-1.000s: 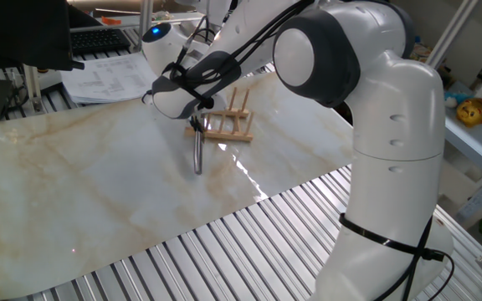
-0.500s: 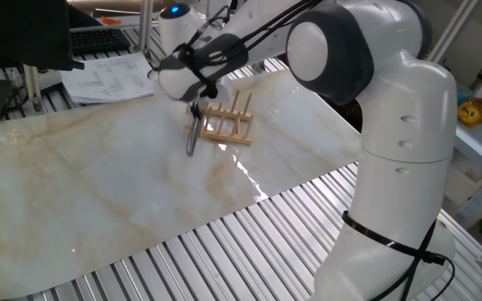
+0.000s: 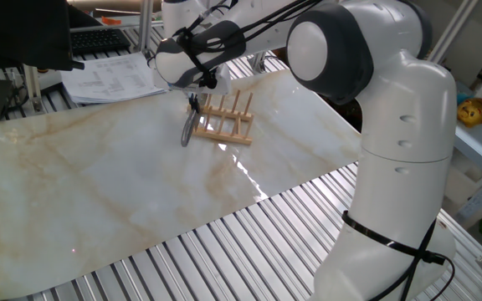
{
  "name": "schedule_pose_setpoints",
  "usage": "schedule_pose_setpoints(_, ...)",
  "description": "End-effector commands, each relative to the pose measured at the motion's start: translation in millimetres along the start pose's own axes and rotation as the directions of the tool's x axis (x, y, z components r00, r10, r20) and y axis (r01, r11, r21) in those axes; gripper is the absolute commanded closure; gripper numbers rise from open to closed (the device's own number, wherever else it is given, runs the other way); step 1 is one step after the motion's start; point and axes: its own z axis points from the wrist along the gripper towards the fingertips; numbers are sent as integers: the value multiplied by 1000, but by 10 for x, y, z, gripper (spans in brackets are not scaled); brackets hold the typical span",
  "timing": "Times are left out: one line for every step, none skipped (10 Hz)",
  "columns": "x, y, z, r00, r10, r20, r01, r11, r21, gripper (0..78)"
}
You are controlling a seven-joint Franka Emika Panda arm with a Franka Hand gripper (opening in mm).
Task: Put the knife on the knife rack
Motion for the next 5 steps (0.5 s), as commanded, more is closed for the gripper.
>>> schedule_pose_setpoints(-47, 1, -55, 1000, -10, 7, 10, 1000, -5, 764)
schedule_pose_setpoints(-71, -7, -63, 1000, -15, 6, 15, 1000, -6, 764)
schedule_pose_setpoints(-96, -13, -70, 1000, -22, 4, 22, 1000, -8, 764)
schedule_pose_setpoints(-118, -16, -73, 1000, -26, 2, 26, 1000, -12, 764)
schedule_pose_setpoints(-136, -13, -71, 1000, -29, 0, 29, 999, -16, 764)
